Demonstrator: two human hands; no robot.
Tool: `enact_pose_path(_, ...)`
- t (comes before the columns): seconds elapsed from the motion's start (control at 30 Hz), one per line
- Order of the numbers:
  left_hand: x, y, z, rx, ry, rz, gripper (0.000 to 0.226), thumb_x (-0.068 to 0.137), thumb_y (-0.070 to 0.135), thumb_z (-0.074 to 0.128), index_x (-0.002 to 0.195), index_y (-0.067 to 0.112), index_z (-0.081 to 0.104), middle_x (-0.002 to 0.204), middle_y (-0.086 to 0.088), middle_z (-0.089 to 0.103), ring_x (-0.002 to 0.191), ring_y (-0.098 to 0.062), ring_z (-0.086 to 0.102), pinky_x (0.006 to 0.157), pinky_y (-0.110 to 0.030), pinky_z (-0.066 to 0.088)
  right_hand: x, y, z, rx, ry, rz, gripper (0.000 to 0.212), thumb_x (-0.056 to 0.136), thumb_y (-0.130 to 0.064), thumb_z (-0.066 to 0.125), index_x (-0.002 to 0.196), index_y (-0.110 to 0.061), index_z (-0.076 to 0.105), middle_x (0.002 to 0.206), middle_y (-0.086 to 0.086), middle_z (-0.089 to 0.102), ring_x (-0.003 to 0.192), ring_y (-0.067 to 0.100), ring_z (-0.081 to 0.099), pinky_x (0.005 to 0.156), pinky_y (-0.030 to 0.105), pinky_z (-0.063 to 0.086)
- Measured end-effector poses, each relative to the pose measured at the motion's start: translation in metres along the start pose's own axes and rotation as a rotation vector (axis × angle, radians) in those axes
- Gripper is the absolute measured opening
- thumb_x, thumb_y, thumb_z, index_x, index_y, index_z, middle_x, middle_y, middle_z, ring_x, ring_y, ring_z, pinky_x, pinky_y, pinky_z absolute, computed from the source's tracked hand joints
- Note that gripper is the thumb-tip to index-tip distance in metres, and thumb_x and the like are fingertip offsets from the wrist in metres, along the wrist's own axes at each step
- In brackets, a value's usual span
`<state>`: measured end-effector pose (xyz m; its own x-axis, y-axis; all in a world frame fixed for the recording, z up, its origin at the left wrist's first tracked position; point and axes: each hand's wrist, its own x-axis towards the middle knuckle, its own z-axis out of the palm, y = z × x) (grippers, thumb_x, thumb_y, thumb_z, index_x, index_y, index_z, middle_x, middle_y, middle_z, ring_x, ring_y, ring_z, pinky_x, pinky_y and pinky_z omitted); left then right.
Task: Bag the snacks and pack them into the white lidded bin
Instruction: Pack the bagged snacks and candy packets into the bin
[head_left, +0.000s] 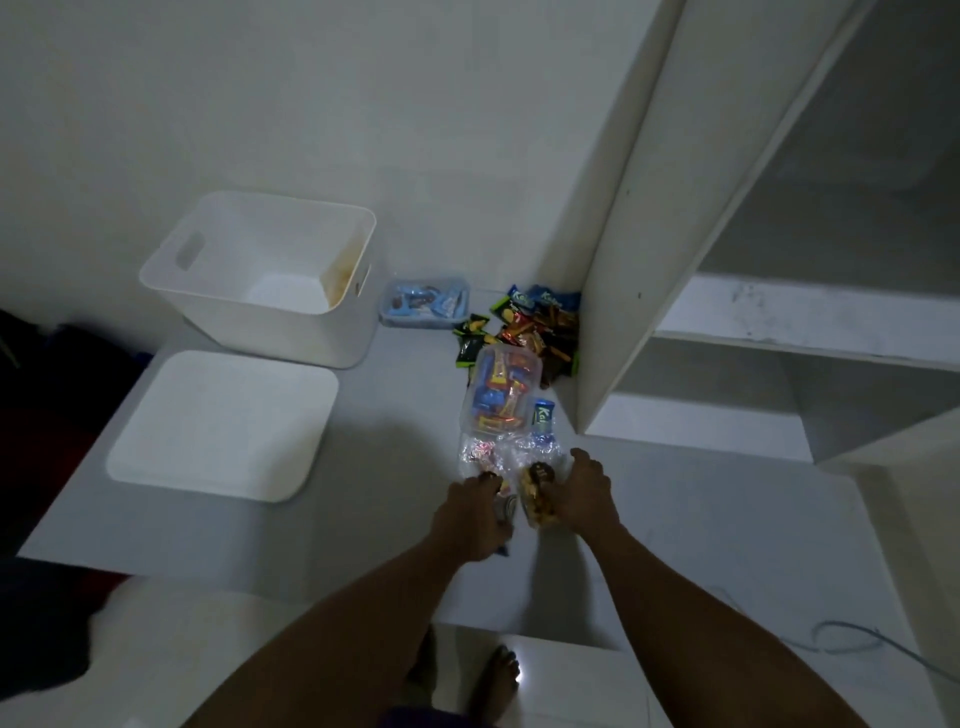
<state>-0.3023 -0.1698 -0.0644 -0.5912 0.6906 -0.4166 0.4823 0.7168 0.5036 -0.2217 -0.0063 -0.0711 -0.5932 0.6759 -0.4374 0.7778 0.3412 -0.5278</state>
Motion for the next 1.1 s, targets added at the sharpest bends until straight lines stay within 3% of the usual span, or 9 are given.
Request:
enact_pose_path(0.07,-0.001,-0.004,0.011,0.096,0.014,-0.005,0.063,0.079,0.037,0.067,0.135,0.018,0.044,0.126,-0.011,0.053,0.114,-0.035,0.05,0.088,-0.042,0.048,0.0,0.006,0.005,0.065,-0.032,0.015,0.069,0.081,-0.039,0.07,0.138,-0.014,0.039,0.129,0.016,0.054,0.117,0.036,0.055,0.097,0.048,0.049)
enact_pose_path(0.2,-0.004,-0.017,0.016,0.198,0.087,-0.083,0.059,0.074,0.051,0.06,0.121,0.016,0.048,0.117,-0.006,0.052,0.112,-0.034,0.05,0.083,-0.042,0.049,-0.005,0.013,0.012,0.14,-0.047,0.024,0.087,0.075,-0.035,0.079,0.143,-0.011,0.03,0.129,0.017,0.056,0.118,0.036,0.056,0.098,0.047,0.047)
enact_pose_path(0.3,-0.012,-0.026,0.014,0.191,0.102,-0.212,0.066,0.071,0.06,0.061,0.122,0.019,0.05,0.118,-0.006,0.05,0.113,-0.032,0.047,0.085,-0.042,0.047,-0.006,0.016,0.017,0.228,-0.015,0.084,0.098,0.071,-0.023,0.084,0.149,-0.008,0.025,0.138,0.021,0.047,0.126,0.038,0.05,0.106,0.049,0.043)
enact_pose_path(0.47,-0.018,-0.046,0.011,0.277,0.117,-0.364,0.089,0.063,0.075,0.065,0.125,0.015,0.044,0.123,-0.005,0.045,0.118,-0.03,0.043,0.087,-0.043,0.044,-0.003,0.023,0.021,0.214,-0.055,0.192,0.075,0.062,-0.022,0.082,0.127,-0.004,0.049,0.126,0.018,0.053,0.115,0.036,0.056,0.099,0.047,0.05)
enact_pose_path(0.6,-0.02,-0.051,0.008,0.315,0.176,-0.391,0.061,0.073,0.044,0.066,0.12,0.014,0.042,0.12,-0.005,0.046,0.114,-0.029,0.045,0.081,-0.04,0.044,-0.007,0.023,0.02,0.253,-0.037,0.176,0.051,0.066,-0.016,0.084,0.103,-0.009,0.051,0.105,0.006,0.058,0.096,0.023,0.059,0.079,0.033,0.051)
enact_pose_path(0.83,-0.027,-0.051,-0.024,0.005,0.319,-0.439,0.036,0.078,0.033,0.059,0.107,0.014,0.047,0.111,-0.006,0.054,0.104,-0.033,0.057,0.082,-0.039,0.046,-0.005,0.003,0.016,0.485,-0.011,0.136,0.024,0.07,-0.024,0.082,0.075,-0.015,0.061,0.081,0.005,0.068,0.083,0.026,0.069,0.08,0.04,0.059)
enact_pose_path(0.93,-0.026,-0.053,-0.048,-0.197,0.396,-0.491,0.043,0.075,0.025,0.063,0.115,0.018,0.049,0.11,-0.005,0.061,0.101,-0.033,0.062,0.079,-0.034,0.045,-0.007,-0.025,0.008,0.567,-0.016,0.089,0.028,0.07,-0.031,0.08,0.087,-0.015,0.066,0.09,0.005,0.07,0.089,0.025,0.07,0.083,0.045,0.059)
enact_pose_path(1.03,-0.025,-0.055,-0.075,-0.593,0.502,-0.541,0.051,0.067,0.026,0.066,0.117,0.023,0.055,0.1,-0.007,0.07,0.086,-0.029,0.07,0.079,-0.038,0.057,-0.005,-0.058,-0.001,0.641,-0.029,0.017,0.037,0.071,-0.03,0.079,0.101,-0.016,0.063,0.097,0.005,0.069,0.092,0.024,0.069,0.083,0.048,0.06)
enact_pose_path(1.1,-0.024,-0.052,-0.098,-0.832,0.596,-0.547,0.045,0.072,0.029,0.068,0.113,0.013,0.062,0.102,-0.011,0.071,0.088,-0.029,0.068,0.076,-0.035,0.057,0.0,-0.085,-0.009,0.677,-0.038,-0.033,0.036,0.073,-0.03,0.08,0.102,-0.021,0.061,0.098,0.003,0.069,0.093,0.023,0.069,0.082,0.048,0.06)
